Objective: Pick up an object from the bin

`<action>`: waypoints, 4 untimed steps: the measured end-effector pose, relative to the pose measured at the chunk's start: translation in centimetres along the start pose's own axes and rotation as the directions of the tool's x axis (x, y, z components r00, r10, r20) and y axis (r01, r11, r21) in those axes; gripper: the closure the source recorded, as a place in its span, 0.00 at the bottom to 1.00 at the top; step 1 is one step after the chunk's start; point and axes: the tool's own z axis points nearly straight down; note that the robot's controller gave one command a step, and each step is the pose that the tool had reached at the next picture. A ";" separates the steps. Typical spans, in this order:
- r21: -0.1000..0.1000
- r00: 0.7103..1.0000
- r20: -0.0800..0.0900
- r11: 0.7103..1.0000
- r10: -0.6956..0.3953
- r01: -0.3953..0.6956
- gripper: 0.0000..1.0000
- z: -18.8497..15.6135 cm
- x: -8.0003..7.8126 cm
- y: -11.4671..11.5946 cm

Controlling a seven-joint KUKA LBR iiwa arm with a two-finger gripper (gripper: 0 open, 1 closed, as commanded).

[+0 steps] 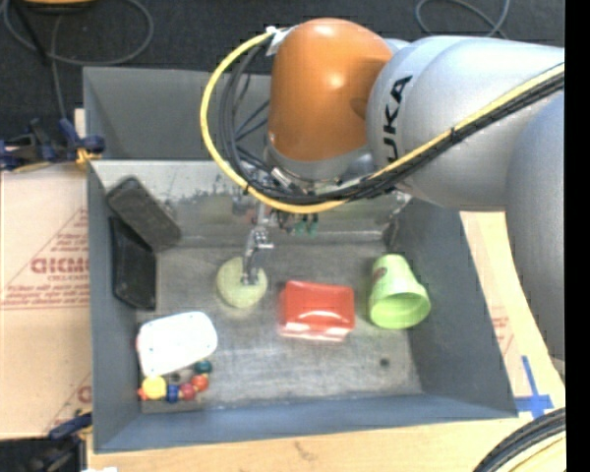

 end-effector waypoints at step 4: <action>0.000 0.999 0.002 0.999 -0.045 0.045 1.00 16.0 2.5 -2.4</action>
Offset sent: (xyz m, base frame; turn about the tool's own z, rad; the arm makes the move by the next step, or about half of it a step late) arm 0.0146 -0.0571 -0.1401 0.0009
